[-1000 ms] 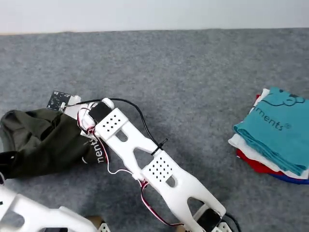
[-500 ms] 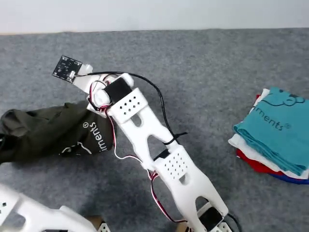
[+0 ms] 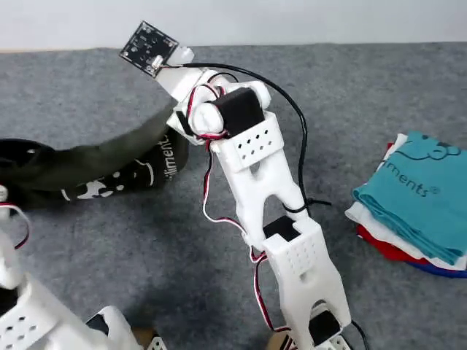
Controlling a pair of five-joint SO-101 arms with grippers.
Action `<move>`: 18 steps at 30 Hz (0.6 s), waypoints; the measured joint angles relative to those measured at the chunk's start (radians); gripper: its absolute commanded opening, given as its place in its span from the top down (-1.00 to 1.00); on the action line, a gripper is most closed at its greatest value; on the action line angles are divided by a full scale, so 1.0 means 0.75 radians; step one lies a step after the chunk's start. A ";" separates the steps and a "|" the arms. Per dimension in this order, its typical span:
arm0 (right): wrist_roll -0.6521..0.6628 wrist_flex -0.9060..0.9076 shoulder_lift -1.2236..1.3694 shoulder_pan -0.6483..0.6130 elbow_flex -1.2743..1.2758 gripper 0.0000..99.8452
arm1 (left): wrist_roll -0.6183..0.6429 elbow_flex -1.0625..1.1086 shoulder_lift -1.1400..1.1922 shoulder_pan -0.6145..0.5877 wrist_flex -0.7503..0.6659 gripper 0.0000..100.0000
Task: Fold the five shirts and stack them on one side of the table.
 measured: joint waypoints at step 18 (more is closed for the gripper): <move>0.000 0.000 -0.262 0.010 1.185 0.97 | -0.301 0.644 -0.002 -0.006 0.094 0.99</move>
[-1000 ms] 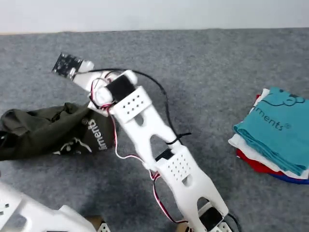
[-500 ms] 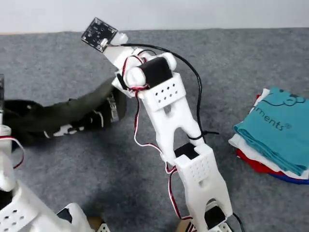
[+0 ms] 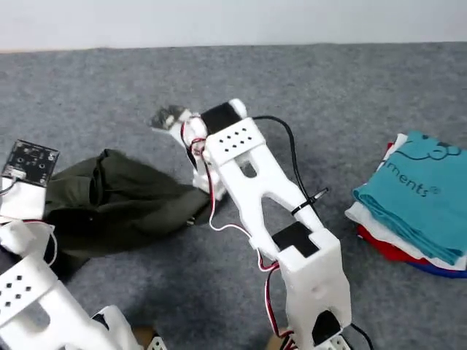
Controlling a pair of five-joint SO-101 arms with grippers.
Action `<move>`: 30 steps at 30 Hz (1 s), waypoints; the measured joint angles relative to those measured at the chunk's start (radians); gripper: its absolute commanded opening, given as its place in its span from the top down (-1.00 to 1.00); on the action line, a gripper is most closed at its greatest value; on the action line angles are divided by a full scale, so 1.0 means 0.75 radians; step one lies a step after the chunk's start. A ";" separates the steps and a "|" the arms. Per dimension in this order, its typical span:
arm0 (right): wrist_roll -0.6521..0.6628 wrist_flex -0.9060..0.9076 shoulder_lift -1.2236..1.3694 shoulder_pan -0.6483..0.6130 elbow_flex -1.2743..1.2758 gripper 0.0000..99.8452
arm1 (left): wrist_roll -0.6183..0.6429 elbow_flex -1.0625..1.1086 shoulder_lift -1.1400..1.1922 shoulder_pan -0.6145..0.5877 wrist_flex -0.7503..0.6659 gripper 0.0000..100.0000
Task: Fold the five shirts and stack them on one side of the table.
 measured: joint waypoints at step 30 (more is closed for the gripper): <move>-0.078 -0.499 0.221 0.033 0.090 0.54 | -0.002 0.256 0.000 0.000 -0.264 0.99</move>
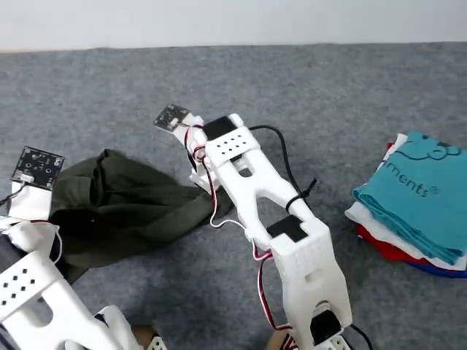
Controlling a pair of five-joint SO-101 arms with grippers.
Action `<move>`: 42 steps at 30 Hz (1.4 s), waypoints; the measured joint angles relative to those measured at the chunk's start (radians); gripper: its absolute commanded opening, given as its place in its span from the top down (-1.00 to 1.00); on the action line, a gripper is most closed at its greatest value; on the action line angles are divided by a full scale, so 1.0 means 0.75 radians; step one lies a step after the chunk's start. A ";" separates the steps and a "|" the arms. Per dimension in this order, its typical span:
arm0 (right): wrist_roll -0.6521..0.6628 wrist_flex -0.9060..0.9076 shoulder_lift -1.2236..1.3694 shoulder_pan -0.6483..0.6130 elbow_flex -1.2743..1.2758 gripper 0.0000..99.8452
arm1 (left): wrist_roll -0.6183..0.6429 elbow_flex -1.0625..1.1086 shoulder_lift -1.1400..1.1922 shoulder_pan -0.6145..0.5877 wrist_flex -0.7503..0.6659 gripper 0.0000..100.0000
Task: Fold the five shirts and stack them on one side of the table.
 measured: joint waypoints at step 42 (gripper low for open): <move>0.076 0.499 -0.149 0.149 -0.644 0.98 | 0.141 -0.391 0.000 0.082 0.061 0.99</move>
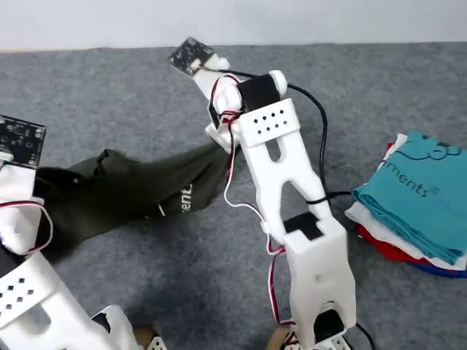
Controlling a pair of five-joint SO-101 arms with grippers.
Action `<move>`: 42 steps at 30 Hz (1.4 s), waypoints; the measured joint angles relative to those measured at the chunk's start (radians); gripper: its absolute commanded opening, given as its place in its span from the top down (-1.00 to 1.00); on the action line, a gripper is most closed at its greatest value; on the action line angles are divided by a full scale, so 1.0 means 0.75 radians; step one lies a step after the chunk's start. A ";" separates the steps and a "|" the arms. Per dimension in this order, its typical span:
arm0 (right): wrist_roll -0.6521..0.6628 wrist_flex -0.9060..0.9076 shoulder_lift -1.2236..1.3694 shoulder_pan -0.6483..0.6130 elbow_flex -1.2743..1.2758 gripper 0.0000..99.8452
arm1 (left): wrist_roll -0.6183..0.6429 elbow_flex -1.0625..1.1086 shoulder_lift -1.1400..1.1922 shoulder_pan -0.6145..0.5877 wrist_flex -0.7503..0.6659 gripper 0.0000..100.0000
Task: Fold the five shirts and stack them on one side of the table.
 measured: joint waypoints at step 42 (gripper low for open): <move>0.049 -0.385 0.139 -0.084 0.745 0.44 | -0.098 0.399 0.000 0.002 -0.023 0.99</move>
